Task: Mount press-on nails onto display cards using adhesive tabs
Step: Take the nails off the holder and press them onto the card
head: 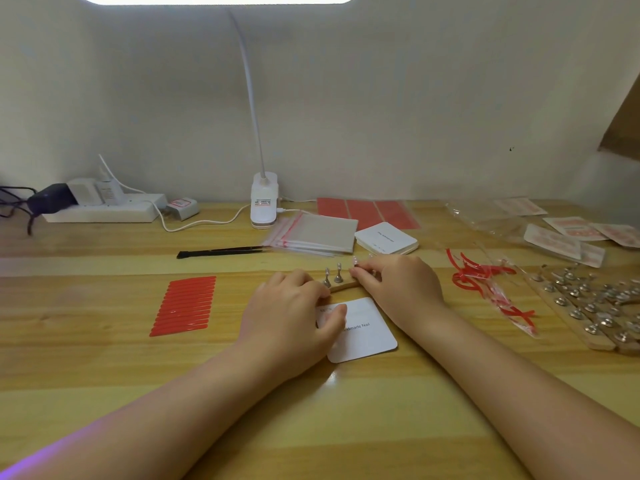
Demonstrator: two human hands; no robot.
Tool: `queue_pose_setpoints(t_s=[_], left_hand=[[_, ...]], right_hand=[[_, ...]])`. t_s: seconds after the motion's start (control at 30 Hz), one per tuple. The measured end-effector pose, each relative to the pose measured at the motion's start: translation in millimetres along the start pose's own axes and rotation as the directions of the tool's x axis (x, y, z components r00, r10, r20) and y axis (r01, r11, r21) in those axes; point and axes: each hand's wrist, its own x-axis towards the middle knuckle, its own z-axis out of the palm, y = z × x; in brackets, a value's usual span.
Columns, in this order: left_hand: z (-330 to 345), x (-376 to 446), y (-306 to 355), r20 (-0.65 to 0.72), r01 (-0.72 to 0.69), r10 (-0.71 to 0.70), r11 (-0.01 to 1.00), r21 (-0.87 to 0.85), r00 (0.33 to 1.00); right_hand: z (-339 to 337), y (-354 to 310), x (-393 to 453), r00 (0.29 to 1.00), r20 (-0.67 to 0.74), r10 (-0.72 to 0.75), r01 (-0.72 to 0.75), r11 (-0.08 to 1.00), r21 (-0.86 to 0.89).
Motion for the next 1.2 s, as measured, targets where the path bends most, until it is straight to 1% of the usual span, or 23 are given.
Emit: queue_pose_setpoints(t_s=[0.1, 0.27, 0.4, 0.43, 0.5, 0.57, 0.63, 0.73, 0.83, 1.03, 1.2], left_hand=[[-0.3, 0.6, -0.3, 0.007, 0.003, -0.003, 1.0, -0.005, 1.0], [0.4, 0.8, -0.4, 0.005, 0.009, -0.009, 1.0, 0.002, 1.0], [1.9, 2.0, -1.5, 0.024, 0.035, -0.035, 0.999, 0.014, 0.999], [1.6, 2.0, -1.6, 0.003, 0.038, -0.038, 0.999, -0.013, 0.999], [-1.3, 1.9, -2.4, -0.09, 0.033, -0.044, 0.992, -0.124, 0.995], [-5.3, 2.9, -4.7, -0.196, 0.007, -0.055, 0.972, -0.237, 0.979], [-7.8, 4.4, -7.6, -0.248, -0.036, -0.046, 0.949, -0.314, 0.968], [-8.8, 4.5, -8.7, -0.258, -0.096, -0.003, 0.924, -0.369, 0.966], [-7.6, 3.9, -8.0, -0.278, -0.135, 0.034, 0.926, -0.353, 0.96], [-7.5, 5.3, -10.6, -0.317, -0.145, 0.024, 0.92, -0.364, 0.948], [-9.5, 5.3, -8.7, -0.308, -0.154, 0.035, 0.916, -0.371, 0.951]], right_hand=[[-0.4, -1.0, -0.4, 1.0, 0.005, -0.007, 0.007, 1.0, -0.017], [-1.8, -3.6, -0.7, 1.0, -0.007, 0.003, -0.002, 0.999, 0.053], [-3.6, -7.1, -3.3, 0.996, -0.089, -0.009, 0.024, 0.987, 0.16], [-4.4, -8.7, -4.6, 0.994, -0.112, -0.02, 0.041, 0.981, 0.191], [-6.0, -13.6, -7.3, 0.988, -0.147, -0.054, 0.092, 0.961, 0.259], [-6.3, -19.1, -10.3, 0.979, -0.174, -0.107, 0.157, 0.938, 0.308], [-6.6, -24.0, -12.6, 0.969, -0.187, -0.158, 0.215, 0.915, 0.34], [-6.8, -27.9, -14.9, 0.934, -0.228, -0.275, 0.34, 0.88, 0.33], [-6.7, -28.3, -15.9, 0.906, -0.238, -0.351, 0.412, 0.86, 0.301], [-6.8, -28.3, -16.7, 0.876, -0.239, -0.42, 0.476, 0.835, 0.277], [-7.4, -29.2, -17.4, 0.88, -0.245, -0.407, 0.467, 0.836, 0.288]])
